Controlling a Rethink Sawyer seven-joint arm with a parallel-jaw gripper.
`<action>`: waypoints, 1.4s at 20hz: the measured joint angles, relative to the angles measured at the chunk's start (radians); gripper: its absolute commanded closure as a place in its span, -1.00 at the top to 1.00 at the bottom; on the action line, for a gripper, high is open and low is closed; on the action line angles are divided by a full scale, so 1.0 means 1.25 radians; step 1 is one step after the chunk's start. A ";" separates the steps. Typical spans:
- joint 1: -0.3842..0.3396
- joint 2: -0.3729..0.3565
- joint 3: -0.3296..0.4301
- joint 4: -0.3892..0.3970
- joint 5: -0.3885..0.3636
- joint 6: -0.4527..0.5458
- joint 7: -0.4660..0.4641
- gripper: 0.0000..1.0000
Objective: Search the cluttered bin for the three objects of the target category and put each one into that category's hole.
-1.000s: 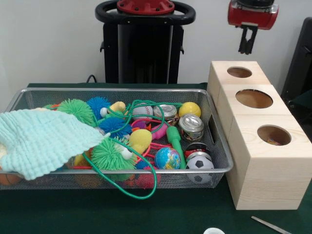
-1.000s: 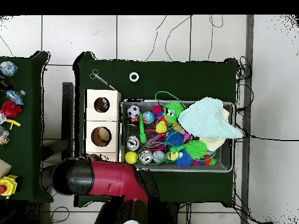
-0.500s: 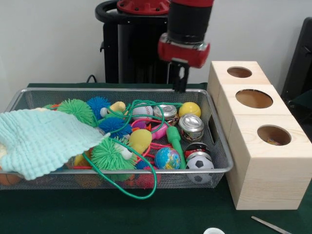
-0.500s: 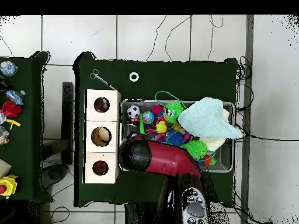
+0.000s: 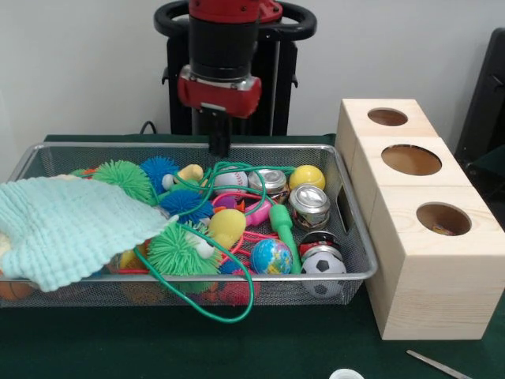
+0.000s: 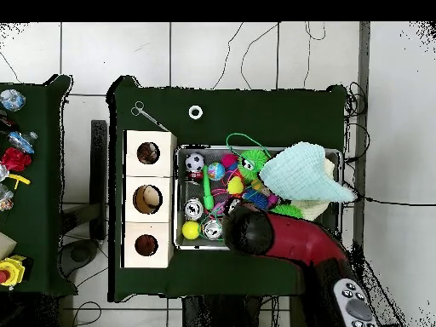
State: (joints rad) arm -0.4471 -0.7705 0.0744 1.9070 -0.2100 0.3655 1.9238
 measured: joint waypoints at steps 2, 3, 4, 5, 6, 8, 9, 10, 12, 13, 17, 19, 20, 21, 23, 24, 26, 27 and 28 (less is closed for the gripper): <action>-0.034 -0.020 0.014 0.014 -0.020 0.000 0.000 -1.00; -0.053 -0.033 0.022 0.023 -0.032 0.000 0.000 -1.00; -0.074 -0.050 0.029 0.035 -0.048 0.000 0.000 -1.00; -0.080 -0.056 0.031 0.040 -0.054 0.000 0.000 -1.00; -0.086 -0.062 0.034 0.044 -0.059 0.000 0.000 -1.00; -0.113 -0.081 0.048 0.060 -0.084 0.000 0.000 -1.00; -0.117 -0.084 0.050 0.063 -0.088 0.000 0.000 -1.00; -0.129 -0.088 0.059 0.069 -0.101 0.000 0.000 -1.00; -0.146 -0.089 0.072 0.076 -0.126 0.000 0.000 -1.00; -0.154 -0.085 0.078 0.078 -0.145 0.000 0.000 -1.00; -0.158 -0.058 0.081 0.078 -0.198 -0.002 0.000 -1.00; -0.158 -0.043 0.083 0.078 -0.217 -0.006 0.000 -1.00; -0.158 -0.036 0.084 0.078 -0.226 -0.009 0.000 -1.00; -0.158 -0.025 0.085 0.078 -0.239 -0.015 0.000 -1.00; -0.158 -0.012 0.087 0.078 -0.252 -0.025 0.000 -1.00; -0.158 -0.005 0.088 0.078 -0.259 -0.031 0.000 -1.00; -0.158 0.007 0.091 0.078 -0.268 -0.044 0.000 -1.00; -0.158 0.013 0.092 0.079 -0.272 -0.051 0.000 -1.00; -0.158 0.018 0.094 0.080 -0.276 -0.059 0.000 -1.00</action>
State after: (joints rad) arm -0.6442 -0.7481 0.1914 2.0072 -0.5544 0.2921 1.9238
